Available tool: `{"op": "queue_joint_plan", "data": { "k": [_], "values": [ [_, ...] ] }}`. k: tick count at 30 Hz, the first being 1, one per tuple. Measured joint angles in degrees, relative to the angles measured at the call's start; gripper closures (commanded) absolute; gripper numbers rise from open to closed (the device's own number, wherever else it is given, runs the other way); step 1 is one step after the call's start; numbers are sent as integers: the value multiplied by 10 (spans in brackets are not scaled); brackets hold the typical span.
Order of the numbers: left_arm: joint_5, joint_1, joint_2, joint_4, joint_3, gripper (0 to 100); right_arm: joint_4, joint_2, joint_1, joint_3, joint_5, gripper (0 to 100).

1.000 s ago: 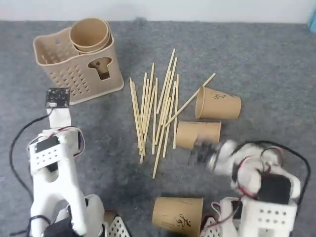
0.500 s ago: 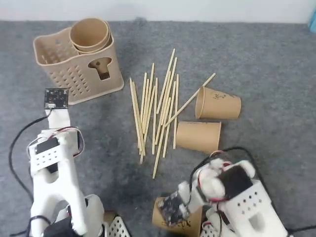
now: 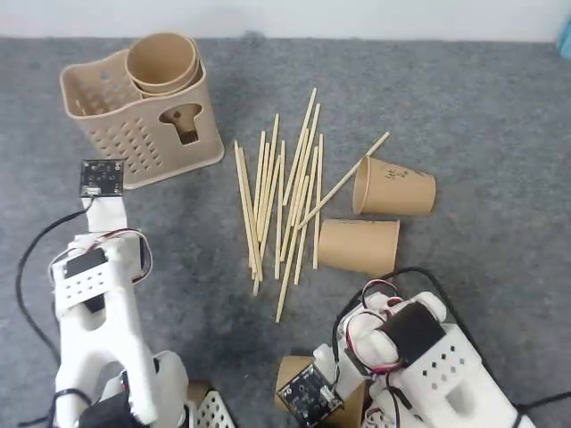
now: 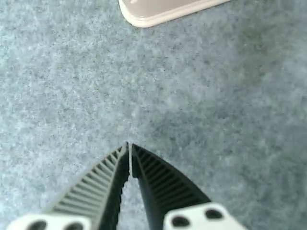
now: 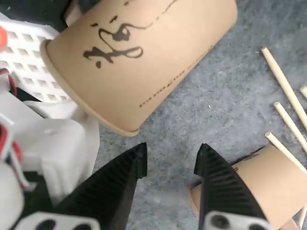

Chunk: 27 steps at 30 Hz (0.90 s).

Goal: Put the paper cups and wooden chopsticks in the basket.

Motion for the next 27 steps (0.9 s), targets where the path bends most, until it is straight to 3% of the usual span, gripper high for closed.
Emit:
{"op": "queue_joint_plan", "data": {
  "k": [4, 9, 12, 20, 27],
  "values": [
    [0, 0, 0, 0, 0, 988, -9, 0, 0, 3, -32, 804],
    [0, 0, 0, 0, 0, 988, -53, 11, 30, 16, -193, 804],
    [0, 0, 0, 0, 0, 988, -77, 14, 84, 17, -290, 805],
    [0, 16, 0, 0, 6, 988, -172, 14, 335, 17, -530, 805],
    [1, 33, 0, 19, 6, 988, -178, 14, 578, -15, -618, 805]
  ]
}}
